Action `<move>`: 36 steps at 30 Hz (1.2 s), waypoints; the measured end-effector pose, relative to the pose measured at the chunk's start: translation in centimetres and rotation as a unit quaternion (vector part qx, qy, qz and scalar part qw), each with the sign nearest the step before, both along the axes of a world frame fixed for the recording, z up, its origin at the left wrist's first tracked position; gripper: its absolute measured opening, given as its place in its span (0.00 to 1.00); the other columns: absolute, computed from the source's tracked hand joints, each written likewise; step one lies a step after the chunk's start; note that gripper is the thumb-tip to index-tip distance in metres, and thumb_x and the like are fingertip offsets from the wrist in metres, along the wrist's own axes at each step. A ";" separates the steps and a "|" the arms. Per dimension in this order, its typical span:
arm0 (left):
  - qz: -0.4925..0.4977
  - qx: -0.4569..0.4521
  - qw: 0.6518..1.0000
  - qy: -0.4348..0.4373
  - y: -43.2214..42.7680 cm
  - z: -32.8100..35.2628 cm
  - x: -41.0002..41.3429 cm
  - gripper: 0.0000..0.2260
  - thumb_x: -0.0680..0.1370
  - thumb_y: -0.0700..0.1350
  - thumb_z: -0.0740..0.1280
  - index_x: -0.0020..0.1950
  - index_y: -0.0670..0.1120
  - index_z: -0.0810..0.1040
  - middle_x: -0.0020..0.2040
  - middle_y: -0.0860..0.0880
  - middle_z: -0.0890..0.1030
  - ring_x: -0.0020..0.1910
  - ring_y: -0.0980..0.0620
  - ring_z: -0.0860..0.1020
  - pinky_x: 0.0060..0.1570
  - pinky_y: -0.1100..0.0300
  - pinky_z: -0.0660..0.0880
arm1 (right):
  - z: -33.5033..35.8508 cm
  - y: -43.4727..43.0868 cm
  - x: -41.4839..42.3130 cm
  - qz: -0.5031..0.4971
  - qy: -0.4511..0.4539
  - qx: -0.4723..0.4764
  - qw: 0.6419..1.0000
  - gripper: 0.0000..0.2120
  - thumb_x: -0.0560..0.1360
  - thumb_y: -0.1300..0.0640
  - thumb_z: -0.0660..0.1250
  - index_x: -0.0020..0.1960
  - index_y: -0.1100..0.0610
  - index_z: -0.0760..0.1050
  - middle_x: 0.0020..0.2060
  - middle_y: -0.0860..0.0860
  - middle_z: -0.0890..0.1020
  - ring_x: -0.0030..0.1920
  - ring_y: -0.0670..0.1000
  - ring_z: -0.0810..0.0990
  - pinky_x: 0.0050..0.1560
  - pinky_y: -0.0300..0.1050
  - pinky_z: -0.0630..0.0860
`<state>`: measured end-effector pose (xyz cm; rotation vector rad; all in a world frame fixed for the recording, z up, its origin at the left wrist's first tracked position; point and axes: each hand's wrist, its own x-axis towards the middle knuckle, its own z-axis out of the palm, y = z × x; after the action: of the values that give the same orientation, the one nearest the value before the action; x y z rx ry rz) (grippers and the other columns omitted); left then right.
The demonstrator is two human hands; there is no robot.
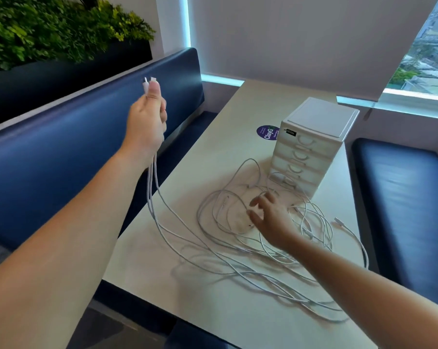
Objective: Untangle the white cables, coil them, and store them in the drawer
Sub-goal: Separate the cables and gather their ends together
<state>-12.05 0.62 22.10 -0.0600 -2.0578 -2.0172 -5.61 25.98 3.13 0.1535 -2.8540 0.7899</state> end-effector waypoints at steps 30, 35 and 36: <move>-0.136 0.157 0.946 -0.247 3.9 -15.9 0.4 0.15 0.83 0.56 0.56 0.42 0.48 0.69 0.28 0.54 0.61 0.24 0.57 0.57 0.22 0.66 0.55 | 3.6 -3.5 -1.4 0.031 -0.260 -0.543 0.798 0.16 0.73 0.75 0.64 0.53 0.56 0.77 0.39 0.48 0.84 0.39 0.47 0.81 0.47 0.45 0.78; -0.151 0.281 0.908 -0.272 4.4 -17.2 1.4 0.13 0.83 0.54 0.57 0.44 0.47 0.71 0.32 0.52 0.61 0.24 0.58 0.56 0.21 0.67 0.54 | 3.2 -5.7 -0.7 0.049 -0.241 -0.525 0.815 0.18 0.74 0.76 0.62 0.50 0.54 0.78 0.38 0.47 0.83 0.38 0.46 0.80 0.44 0.45 0.76; -0.151 0.296 0.902 -0.276 4.5 -17.3 1.6 0.13 0.83 0.53 0.58 0.44 0.47 0.71 0.32 0.52 0.62 0.24 0.58 0.56 0.21 0.67 0.54 | 3.1 -6.0 -0.6 0.048 -0.234 -0.520 0.821 0.18 0.74 0.75 0.62 0.50 0.53 0.78 0.39 0.47 0.83 0.38 0.47 0.80 0.44 0.46 0.76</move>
<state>-10.46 5.11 4.76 0.3705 -1.6570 -3.0599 -6.23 19.98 6.18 -0.0669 -2.3010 2.5261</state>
